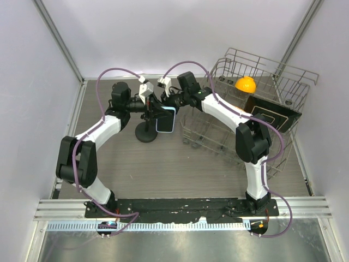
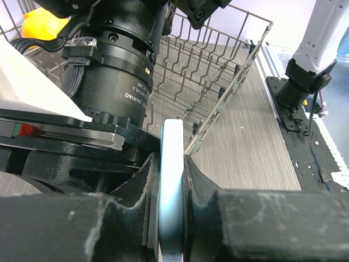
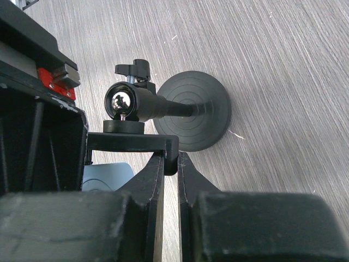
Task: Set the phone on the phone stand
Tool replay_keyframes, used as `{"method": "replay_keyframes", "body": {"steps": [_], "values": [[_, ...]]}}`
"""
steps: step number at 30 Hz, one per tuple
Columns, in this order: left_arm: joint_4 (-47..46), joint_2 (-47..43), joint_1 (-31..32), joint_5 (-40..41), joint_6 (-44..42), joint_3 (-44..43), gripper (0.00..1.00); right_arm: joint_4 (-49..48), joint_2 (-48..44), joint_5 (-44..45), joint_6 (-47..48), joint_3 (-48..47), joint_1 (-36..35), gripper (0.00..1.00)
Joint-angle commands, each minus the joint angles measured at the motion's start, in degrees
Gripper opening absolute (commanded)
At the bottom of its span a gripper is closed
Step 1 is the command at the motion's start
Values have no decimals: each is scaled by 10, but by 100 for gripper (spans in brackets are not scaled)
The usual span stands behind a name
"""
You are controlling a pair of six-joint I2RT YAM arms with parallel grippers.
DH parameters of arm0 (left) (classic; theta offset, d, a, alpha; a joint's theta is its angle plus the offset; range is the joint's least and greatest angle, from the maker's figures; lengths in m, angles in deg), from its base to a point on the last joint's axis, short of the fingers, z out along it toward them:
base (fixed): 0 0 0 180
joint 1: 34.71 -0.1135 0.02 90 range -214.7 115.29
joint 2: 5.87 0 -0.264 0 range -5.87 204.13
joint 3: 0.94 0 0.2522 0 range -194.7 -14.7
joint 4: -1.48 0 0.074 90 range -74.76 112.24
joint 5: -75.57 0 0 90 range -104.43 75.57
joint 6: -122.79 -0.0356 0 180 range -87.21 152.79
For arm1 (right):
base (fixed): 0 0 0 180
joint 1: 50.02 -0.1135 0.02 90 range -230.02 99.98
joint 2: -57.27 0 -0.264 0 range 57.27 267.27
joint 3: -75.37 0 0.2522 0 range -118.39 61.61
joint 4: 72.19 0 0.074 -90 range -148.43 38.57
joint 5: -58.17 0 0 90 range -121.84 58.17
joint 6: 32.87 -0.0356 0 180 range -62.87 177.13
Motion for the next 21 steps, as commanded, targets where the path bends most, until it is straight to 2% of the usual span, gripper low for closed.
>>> {"method": "replay_keyframes", "body": {"steps": [1,21], "values": [[-54,8,-17,29,-1,-35,0,57,5,-30,15,-14,-10,1],[-41,4,-52,29,-12,-53,0,67,9,-37,26,-14,-5,1]]}}
